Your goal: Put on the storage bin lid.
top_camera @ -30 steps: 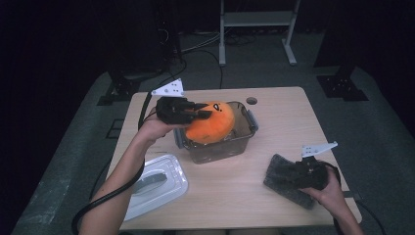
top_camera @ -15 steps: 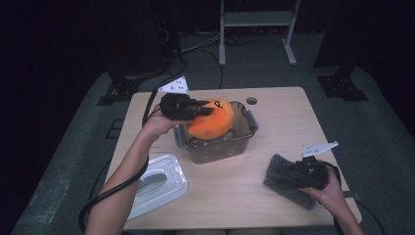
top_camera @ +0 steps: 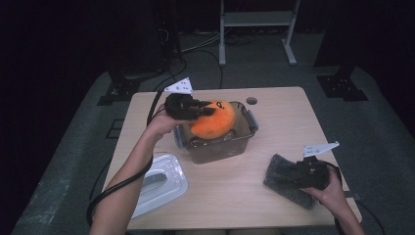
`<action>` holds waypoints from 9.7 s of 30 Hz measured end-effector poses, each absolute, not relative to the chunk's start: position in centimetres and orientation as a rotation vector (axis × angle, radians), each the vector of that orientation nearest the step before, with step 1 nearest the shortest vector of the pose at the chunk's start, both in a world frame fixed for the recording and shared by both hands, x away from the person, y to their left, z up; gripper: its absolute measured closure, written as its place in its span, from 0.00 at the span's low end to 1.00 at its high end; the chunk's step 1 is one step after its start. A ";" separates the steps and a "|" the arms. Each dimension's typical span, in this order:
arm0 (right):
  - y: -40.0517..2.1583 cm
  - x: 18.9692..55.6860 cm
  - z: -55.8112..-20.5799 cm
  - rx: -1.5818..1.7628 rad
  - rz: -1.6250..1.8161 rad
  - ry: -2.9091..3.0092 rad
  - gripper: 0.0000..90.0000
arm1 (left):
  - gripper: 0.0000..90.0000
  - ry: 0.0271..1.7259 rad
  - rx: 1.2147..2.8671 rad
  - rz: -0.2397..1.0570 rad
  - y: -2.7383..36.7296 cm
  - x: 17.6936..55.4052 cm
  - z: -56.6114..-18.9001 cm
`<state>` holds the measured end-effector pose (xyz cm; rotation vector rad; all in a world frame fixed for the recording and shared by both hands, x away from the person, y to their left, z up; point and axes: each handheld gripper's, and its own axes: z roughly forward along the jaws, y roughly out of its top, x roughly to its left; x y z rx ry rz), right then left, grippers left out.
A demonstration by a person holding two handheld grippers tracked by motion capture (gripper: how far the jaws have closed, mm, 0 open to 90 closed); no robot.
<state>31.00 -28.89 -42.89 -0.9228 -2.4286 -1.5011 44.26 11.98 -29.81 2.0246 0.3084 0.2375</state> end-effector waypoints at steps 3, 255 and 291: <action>-28.9 31.0 -42.9 -0.920 -1.502 -2.428 0.45 | 0.80 0.308 2.032 0.244 11.8 44.4 -29.9; -28.5 30.8 -44.0 -0.977 -1.437 -2.438 0.35 | 0.19 0.443 2.014 0.258 26.4 31.0 -38.2; -28.5 30.7 -44.1 -0.979 -1.425 -2.444 0.35 | 0.19 0.512 2.055 0.312 29.9 29.5 -43.4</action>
